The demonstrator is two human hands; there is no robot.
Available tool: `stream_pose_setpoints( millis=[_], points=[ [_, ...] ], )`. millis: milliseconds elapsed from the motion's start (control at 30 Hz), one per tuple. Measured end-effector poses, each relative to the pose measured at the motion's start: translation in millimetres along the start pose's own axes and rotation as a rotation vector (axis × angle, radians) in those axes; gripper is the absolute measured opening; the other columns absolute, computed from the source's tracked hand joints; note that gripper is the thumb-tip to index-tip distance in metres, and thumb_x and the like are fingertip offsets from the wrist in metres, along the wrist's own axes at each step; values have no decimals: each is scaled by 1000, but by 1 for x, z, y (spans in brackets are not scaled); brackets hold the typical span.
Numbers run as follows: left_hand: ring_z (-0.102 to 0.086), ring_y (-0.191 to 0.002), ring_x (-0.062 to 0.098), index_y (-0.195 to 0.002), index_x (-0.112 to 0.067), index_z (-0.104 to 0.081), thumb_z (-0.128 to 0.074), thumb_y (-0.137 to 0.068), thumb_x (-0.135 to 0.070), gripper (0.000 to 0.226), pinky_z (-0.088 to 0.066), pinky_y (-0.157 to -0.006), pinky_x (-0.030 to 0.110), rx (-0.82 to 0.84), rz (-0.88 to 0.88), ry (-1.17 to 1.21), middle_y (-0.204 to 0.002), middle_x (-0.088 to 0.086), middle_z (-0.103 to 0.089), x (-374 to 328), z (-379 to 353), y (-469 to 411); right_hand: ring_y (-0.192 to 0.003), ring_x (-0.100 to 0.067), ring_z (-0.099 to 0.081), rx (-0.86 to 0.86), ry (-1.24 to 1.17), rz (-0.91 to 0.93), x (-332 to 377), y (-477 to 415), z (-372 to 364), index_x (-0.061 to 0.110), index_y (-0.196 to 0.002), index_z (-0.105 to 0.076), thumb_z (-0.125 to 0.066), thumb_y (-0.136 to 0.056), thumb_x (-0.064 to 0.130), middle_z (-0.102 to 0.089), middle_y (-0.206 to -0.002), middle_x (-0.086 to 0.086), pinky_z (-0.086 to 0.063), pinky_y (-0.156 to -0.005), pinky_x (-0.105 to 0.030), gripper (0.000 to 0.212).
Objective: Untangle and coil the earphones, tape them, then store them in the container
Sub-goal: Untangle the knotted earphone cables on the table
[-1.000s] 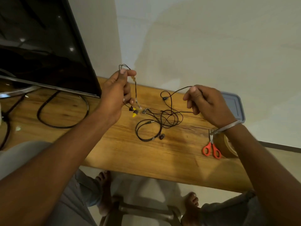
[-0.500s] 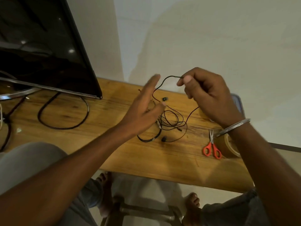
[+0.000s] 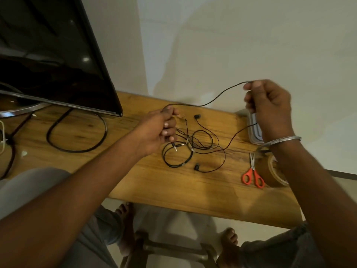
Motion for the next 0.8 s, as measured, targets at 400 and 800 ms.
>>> stream_pose_setpoints(
  millis=[400, 800],
  points=[
    [-33, -40, 10, -81, -14, -50, -30, -108, -24, 35, -38, -42, 21, -67, -84, 586, -52, -3, -35, 6, -9, -4, -74, -3, -67, 496, 251, 99, 15, 88, -101, 23, -108, -66, -72, -87, 41, -72, -80, 9, -52, -66, -18, 28],
    [-60, -98, 21, -123, -13, -46, -63, -91, -48, 51, -51, -77, 33, -405, -179, -719, -107, 3, -57, 15, 12, 6, -77, -7, -64, 218, 315, 253, -7, 73, -73, 17, -103, -73, -68, -90, 12, -67, -94, 3, -55, -69, -23, 15]
  ],
)
Point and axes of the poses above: each hand's wrist, its own y-axis away from the middle knuckle, its own z-axis out of the back of the hand, x = y × z, the point moved 6 cm from there along -y, towards the middle knuckle
